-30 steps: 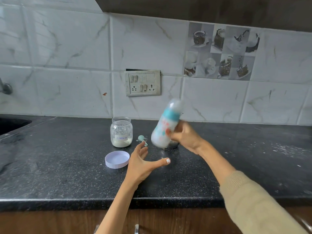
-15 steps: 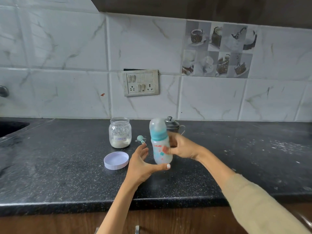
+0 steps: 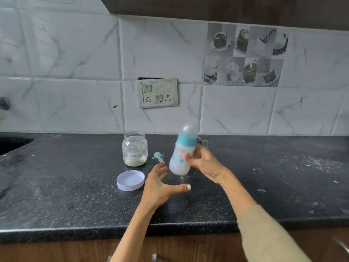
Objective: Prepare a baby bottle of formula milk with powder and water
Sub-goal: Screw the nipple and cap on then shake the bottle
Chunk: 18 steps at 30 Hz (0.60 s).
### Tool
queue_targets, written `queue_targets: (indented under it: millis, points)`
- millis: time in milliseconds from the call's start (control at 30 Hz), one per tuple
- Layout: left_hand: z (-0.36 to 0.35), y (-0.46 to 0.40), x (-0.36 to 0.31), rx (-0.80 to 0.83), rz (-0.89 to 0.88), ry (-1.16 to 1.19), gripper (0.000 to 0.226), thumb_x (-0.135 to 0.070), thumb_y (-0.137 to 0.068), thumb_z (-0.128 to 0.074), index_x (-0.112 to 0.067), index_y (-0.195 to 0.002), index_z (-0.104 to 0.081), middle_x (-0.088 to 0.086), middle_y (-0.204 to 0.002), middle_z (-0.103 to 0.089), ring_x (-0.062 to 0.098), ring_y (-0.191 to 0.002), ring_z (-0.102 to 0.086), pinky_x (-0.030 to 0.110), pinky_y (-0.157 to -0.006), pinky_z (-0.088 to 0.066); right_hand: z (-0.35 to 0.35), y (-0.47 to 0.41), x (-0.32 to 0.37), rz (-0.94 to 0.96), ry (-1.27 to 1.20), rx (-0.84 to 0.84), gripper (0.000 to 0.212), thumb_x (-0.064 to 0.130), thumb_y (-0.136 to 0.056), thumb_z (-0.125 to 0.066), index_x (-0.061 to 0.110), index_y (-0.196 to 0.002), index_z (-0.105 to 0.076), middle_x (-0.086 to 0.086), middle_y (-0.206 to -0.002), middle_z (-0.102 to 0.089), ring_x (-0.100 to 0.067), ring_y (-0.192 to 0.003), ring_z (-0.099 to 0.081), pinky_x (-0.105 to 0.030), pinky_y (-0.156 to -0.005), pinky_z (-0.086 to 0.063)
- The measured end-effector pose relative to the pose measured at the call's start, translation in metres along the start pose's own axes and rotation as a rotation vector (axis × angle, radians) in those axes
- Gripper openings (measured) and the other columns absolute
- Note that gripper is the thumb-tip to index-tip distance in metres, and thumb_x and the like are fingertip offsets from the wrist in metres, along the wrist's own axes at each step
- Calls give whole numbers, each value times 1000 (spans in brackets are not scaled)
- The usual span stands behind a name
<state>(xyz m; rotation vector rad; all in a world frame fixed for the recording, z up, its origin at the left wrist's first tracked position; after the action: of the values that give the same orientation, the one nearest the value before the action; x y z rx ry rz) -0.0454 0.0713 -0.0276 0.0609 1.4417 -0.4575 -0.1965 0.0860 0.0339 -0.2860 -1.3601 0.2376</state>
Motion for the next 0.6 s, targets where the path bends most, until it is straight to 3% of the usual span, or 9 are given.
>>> queue_targets:
  millis: [67,133,267,333,367,467,533,600]
  points:
    - [0,1,0,-9,-4,3,127,-32,-35,-97,-13,-144,-34,4,-142,-47,12,-128,-48,26,-101,-39,2,1,2,-16,-30,-5,36,13,-82,-62,17,-116,-53,-1,-116,-63,-8,-104,-62,-26,-87,-55]
    - [0,2,0,-11,-8,-7,128,-35,-33,-96,-13,-143,-35,6,-142,-49,12,-127,-49,26,-101,-40,-9,2,5,-36,57,101,42,16,-79,-67,18,-118,-52,4,-114,-63,-1,-103,-61,-24,-93,-51]
    - [1,0,1,-14,-8,8,120,-24,-41,-96,-13,-143,-34,6,-143,-47,14,-129,-47,27,-102,-39,2,-3,8,-1,22,1,56,30,-74,-77,13,-122,-54,-4,-120,-64,-14,-111,-61,-40,-98,-50]
    - [1,1,1,-11,-12,6,120,-24,-41,-96,-12,-143,-34,8,-143,-47,14,-129,-47,27,-102,-39,-7,0,10,-11,113,103,39,13,-83,-68,25,-117,-53,6,-116,-63,-5,-110,-59,-33,-100,-48]
    - [1,1,0,-8,-13,3,120,-23,-42,-96,-12,-143,-34,7,-143,-47,14,-129,-47,27,-102,-39,-5,0,10,9,146,77,38,9,-85,-64,24,-118,-53,6,-116,-63,-7,-111,-59,-33,-99,-48]
    - [1,1,0,-9,-15,5,121,-25,-40,-96,-12,-144,-34,5,-142,-47,14,-129,-47,27,-102,-39,3,1,11,18,22,-39,47,14,-84,-64,7,-128,-50,-8,-125,-61,-26,-119,-57,-40,-94,-52]
    - [1,2,-1,-16,-20,-8,128,-35,-33,-96,-13,-143,-35,5,-141,-50,12,-126,-50,30,-105,-41,-8,2,6,-32,103,76,45,10,-85,-64,12,-128,-50,-5,-125,-61,-21,-120,-56,-37,-97,-49]
    - [2,1,-1,-18,-16,-14,127,-36,-32,-96,-13,-142,-36,4,-140,-51,12,-125,-51,31,-105,-41,-8,2,0,-26,74,55,39,4,-87,-62,18,-122,-53,-4,-121,-63,-21,-119,-57,-38,-97,-50]
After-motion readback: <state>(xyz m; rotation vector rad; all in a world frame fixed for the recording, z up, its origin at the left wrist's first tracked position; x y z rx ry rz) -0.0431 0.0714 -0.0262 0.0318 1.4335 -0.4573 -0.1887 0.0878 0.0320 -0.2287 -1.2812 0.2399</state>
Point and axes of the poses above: each hand's wrist, its own y-axis away from the middle knuckle, its own z-axis out of the back of the hand, x = y × z, the point moved 6 cm from there along -y, towards the middle knuckle
